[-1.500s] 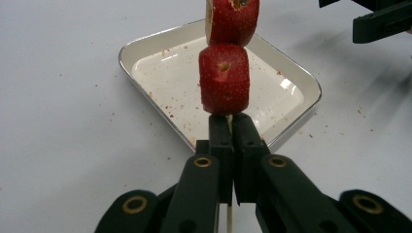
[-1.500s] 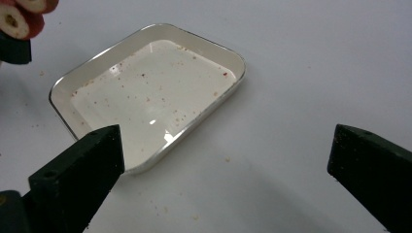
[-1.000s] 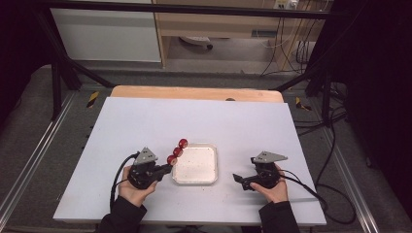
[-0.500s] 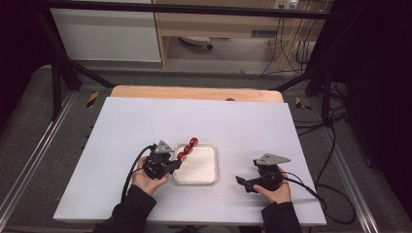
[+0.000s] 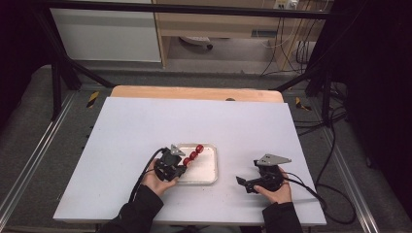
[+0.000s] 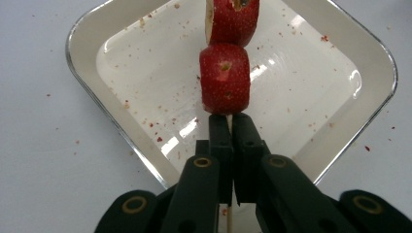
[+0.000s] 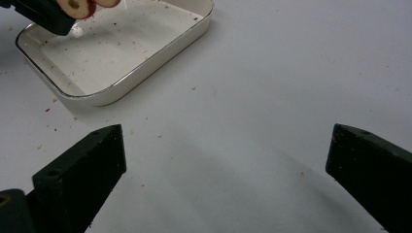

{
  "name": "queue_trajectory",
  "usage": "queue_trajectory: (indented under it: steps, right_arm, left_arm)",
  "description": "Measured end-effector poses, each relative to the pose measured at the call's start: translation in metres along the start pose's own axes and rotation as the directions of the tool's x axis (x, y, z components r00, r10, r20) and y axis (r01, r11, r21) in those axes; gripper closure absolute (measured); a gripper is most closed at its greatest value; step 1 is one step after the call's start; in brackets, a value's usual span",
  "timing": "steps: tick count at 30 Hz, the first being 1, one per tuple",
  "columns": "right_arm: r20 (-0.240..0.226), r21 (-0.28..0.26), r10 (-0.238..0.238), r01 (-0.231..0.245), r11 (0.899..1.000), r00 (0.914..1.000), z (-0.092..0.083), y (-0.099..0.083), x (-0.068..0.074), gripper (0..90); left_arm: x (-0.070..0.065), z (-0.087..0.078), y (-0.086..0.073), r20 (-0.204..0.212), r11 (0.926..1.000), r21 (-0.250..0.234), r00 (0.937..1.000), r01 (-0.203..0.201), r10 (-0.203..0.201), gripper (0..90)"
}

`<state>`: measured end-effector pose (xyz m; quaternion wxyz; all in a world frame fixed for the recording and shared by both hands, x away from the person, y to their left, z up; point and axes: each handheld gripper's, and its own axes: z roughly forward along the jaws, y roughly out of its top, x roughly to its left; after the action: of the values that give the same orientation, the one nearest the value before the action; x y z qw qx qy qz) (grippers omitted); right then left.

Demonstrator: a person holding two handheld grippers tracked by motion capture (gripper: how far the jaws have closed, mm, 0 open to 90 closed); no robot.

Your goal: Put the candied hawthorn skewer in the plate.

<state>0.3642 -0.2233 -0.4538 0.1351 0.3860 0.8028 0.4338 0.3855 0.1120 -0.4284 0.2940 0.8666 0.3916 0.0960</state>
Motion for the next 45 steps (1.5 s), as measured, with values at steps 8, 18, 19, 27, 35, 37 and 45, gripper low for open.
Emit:
queue_trajectory:
  steps: [8, 18, 19, 27, 35, 37, 45]
  right_arm:
    - [0.003, 0.002, -0.002, 0.002, 1.000, 1.0000, 0.000, 0.000, 0.000, 1.4]
    - [0.008, 0.014, 0.001, -0.001, 1.000, 1.0000, 0.002, -0.001, 0.001, 1.4]
    - [0.009, 0.015, 0.001, -0.001, 1.000, 1.0000, 0.002, -0.001, 0.001, 1.4]
    - [0.009, 0.015, 0.004, -0.004, 1.000, 1.0000, 0.002, -0.001, 0.001, 1.4]
    - [0.009, 0.016, 0.004, -0.004, 1.000, 1.0000, 0.001, -0.001, 0.001, 1.3]
    - [0.008, 0.017, 0.007, -0.007, 1.000, 0.9999, 0.001, -0.001, 0.001, 1.1]
    - [0.007, 0.024, 0.013, -0.013, 1.000, 0.9999, 0.001, -0.001, 0.001, 0.9]
  left_arm:
    - [-0.004, 0.005, 0.001, -0.004, 0.9997, 0.021, 0.9999, -0.011, 0.011, 87.8]
    - [-0.001, 0.000, -0.004, 0.008, 0.9991, -0.019, 0.9993, -0.037, 0.037, 79.6]
    - [-0.001, -0.002, -0.006, 0.012, 0.9986, -0.036, 0.9991, -0.039, 0.040, 77.0]
    - [0.012, -0.028, -0.016, 0.068, 0.9852, -0.148, 0.9929, -0.086, 0.097, 50.5]
    - [0.033, -0.046, -0.030, 0.080, 0.9802, -0.169, 0.9898, -0.103, 0.118, 26.8]
    - [0.038, -0.049, -0.036, 0.082, 0.9799, -0.170, 0.9895, -0.103, 0.119, 22.6]
    - [0.058, -0.059, -0.068, 0.041, 0.9800, -0.184, 0.9955, -0.076, 0.085, 7.1]
